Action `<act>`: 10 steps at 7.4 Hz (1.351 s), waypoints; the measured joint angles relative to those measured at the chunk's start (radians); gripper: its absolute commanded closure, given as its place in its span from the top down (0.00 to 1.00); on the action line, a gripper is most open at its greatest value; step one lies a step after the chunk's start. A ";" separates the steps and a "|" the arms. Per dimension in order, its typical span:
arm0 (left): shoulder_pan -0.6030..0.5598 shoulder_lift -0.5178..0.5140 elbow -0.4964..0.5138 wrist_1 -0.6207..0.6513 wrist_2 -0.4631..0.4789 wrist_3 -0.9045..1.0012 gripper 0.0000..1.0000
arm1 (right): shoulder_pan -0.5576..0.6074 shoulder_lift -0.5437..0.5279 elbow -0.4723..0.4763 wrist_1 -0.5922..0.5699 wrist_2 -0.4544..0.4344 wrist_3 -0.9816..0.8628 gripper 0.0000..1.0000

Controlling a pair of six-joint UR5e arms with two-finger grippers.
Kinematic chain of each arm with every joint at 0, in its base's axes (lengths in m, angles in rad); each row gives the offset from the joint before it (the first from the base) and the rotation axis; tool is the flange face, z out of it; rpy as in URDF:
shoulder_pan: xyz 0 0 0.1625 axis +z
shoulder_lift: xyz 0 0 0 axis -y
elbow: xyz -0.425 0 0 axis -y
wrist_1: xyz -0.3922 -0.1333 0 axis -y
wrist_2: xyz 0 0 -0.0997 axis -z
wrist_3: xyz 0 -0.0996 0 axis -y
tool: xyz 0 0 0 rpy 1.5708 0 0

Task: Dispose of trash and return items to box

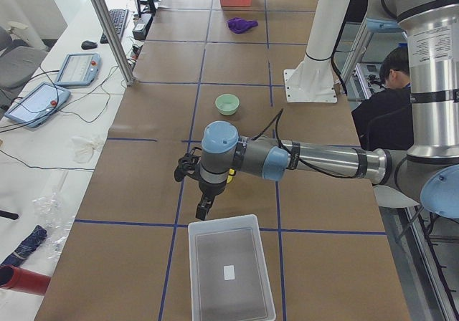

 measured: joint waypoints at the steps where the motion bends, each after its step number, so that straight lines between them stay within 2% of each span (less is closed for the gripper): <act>1: 0.011 -0.005 0.000 -0.066 0.002 0.002 1.00 | -0.002 0.006 0.015 0.001 0.001 0.002 1.00; 3: 0.060 -0.040 0.018 -0.260 -0.006 0.002 1.00 | -0.008 0.044 0.045 0.045 0.003 0.005 1.00; 6: 0.111 -0.086 0.097 -0.609 -0.047 -0.039 1.00 | -0.011 0.054 0.047 0.190 0.014 0.088 1.00; 8: 0.187 -0.055 0.139 -0.826 -0.078 -0.184 1.00 | -0.011 0.047 0.044 0.227 0.045 0.108 1.00; 9: 0.260 -0.024 0.145 -0.874 -0.065 -0.308 1.00 | -0.011 0.046 0.042 0.232 0.054 0.111 1.00; 10: 0.333 0.003 0.147 -0.897 -0.021 -0.455 0.88 | -0.011 0.044 0.041 0.234 0.058 0.112 1.00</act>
